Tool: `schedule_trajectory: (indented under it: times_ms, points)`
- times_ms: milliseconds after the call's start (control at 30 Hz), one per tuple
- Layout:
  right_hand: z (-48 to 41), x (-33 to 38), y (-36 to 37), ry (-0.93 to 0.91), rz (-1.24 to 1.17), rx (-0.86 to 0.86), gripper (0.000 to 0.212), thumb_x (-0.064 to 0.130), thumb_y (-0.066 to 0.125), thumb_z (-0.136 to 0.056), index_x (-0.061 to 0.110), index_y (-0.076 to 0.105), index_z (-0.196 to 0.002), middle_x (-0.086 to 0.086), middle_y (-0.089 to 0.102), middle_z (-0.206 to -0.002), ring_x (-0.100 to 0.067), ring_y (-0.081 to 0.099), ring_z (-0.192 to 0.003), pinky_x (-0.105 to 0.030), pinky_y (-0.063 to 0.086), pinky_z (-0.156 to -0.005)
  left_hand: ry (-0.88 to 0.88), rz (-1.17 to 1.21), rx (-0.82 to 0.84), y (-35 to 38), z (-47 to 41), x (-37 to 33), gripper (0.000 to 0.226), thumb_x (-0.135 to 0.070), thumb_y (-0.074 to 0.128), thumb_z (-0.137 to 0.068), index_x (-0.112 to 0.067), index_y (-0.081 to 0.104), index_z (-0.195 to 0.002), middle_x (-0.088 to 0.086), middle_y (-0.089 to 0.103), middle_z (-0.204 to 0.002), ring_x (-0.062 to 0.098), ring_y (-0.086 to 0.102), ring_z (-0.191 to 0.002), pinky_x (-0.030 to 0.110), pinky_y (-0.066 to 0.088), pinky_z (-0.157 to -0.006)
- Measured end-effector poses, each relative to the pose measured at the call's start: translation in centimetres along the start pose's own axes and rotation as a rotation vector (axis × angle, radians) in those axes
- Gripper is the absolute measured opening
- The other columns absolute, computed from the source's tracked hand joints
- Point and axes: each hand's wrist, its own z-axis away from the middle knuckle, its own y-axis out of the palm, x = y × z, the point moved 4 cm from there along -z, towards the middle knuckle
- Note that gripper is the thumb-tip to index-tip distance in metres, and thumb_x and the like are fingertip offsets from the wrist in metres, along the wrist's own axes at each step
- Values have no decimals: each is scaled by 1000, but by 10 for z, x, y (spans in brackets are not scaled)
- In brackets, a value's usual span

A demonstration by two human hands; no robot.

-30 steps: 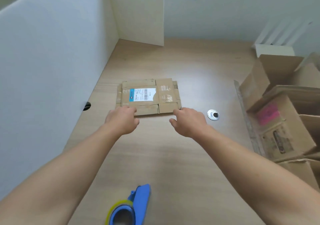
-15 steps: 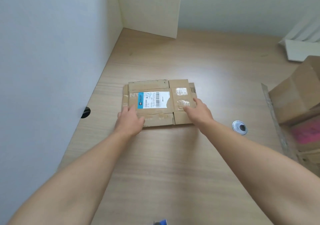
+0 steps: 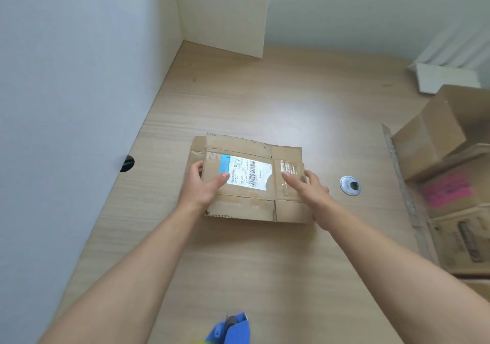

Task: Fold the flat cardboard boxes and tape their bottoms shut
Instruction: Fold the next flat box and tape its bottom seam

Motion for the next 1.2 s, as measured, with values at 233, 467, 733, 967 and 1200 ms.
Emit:
schedule_trajectory:
  times_ms: [233,467,733,967,1200]
  points:
    - [59,-63,-35,-10,-353,-19,109,70,75,-67,48,11,-153,10,16,-163,-22,23,-148,-58,23,-115,189,-41,133,28,85,-18,65,-27,75,-87,-24,40,-141,-33,55,-123,-10,52,-116,10,38,-95]
    - [142,-124,-87,-277,-622,-118,42,52,70,-80,36,58,-116,20,70,-106,-2,68,-94,-35,51,-74,394,-234,26,38,194,-19,38,-21,68,-90,-33,52,-122,-20,63,-108,-3,60,-100,27,52,-83]
    - [222,-208,-128,-467,-626,-185,47,72,43,-84,44,68,-112,19,68,-119,4,58,-114,-34,39,-99,353,-69,133,66,301,7,52,-33,70,-79,-45,49,-125,-33,60,-117,-10,52,-115,3,35,-90]
    - [248,-255,-105,-503,-515,15,61,63,48,-92,42,39,-148,19,40,-153,5,36,-139,-36,27,-119,335,-188,318,95,368,46,69,-52,68,-78,-43,43,-141,-23,52,-138,-3,46,-128,23,37,-100]
    - [252,-244,-106,-493,-533,176,36,34,68,-90,46,59,-123,7,69,-122,-16,63,-116,-30,54,-86,477,-291,132,74,397,44,53,-38,73,-83,-33,56,-133,-14,52,-131,9,51,-123,22,42,-99]
